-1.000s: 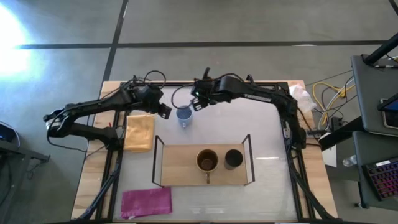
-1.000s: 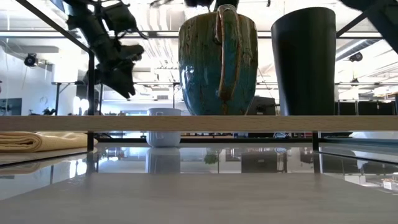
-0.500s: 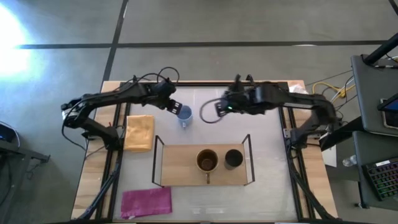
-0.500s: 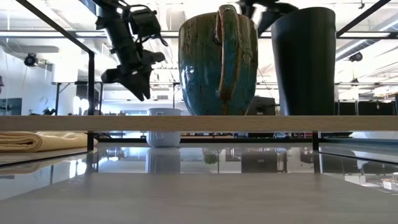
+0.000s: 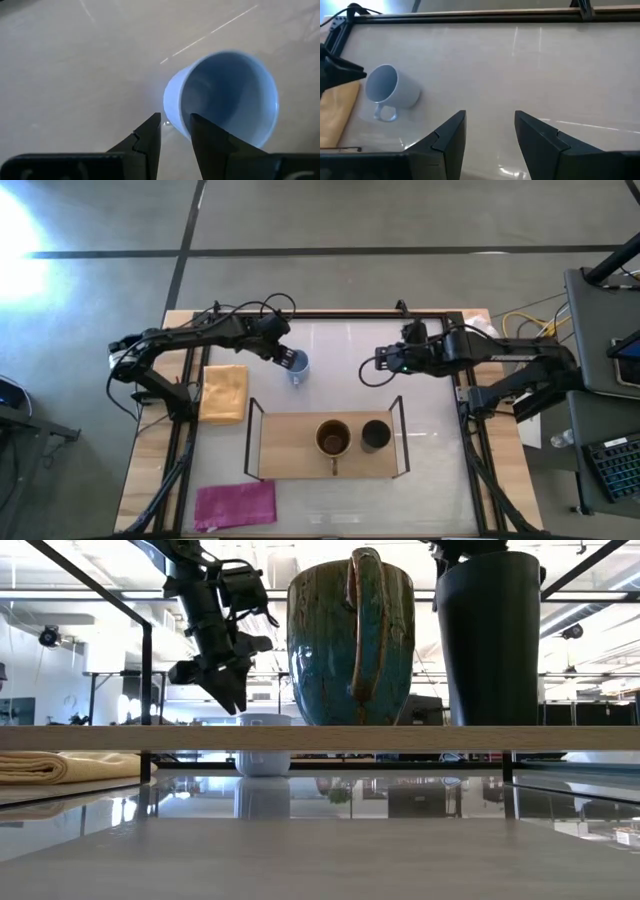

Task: Stack small to large cups/mugs on shelf
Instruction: Put the blue mug on the shelf

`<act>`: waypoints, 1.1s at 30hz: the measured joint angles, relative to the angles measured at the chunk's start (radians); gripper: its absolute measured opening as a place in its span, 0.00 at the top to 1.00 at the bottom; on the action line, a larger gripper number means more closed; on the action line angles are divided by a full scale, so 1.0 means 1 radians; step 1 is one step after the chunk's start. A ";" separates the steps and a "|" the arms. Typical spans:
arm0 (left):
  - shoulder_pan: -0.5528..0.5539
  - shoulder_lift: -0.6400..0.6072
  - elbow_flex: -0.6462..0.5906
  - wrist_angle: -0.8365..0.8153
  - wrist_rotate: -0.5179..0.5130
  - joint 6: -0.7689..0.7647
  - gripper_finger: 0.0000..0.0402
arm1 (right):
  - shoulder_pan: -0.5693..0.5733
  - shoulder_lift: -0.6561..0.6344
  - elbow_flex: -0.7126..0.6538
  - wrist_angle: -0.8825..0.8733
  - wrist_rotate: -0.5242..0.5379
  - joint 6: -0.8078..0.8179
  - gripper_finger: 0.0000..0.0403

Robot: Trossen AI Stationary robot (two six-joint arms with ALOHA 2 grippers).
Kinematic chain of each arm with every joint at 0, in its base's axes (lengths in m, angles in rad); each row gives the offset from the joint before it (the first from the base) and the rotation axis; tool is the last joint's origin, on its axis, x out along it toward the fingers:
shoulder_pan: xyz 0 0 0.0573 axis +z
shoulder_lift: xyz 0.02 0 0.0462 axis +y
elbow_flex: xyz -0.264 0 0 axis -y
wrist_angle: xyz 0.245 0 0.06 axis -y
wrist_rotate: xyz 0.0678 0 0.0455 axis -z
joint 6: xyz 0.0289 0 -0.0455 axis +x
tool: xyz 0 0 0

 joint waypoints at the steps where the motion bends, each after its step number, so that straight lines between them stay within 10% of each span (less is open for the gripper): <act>1: 0.000 -0.001 0.001 0.001 0.000 -0.001 0.78 | 0.000 -0.001 -0.010 0.010 0.000 0.000 0.60; 33: 0.001 0.080 0.002 0.127 0.050 0.032 0.78 | 0.000 0.004 -0.052 0.048 0.000 -0.027 0.60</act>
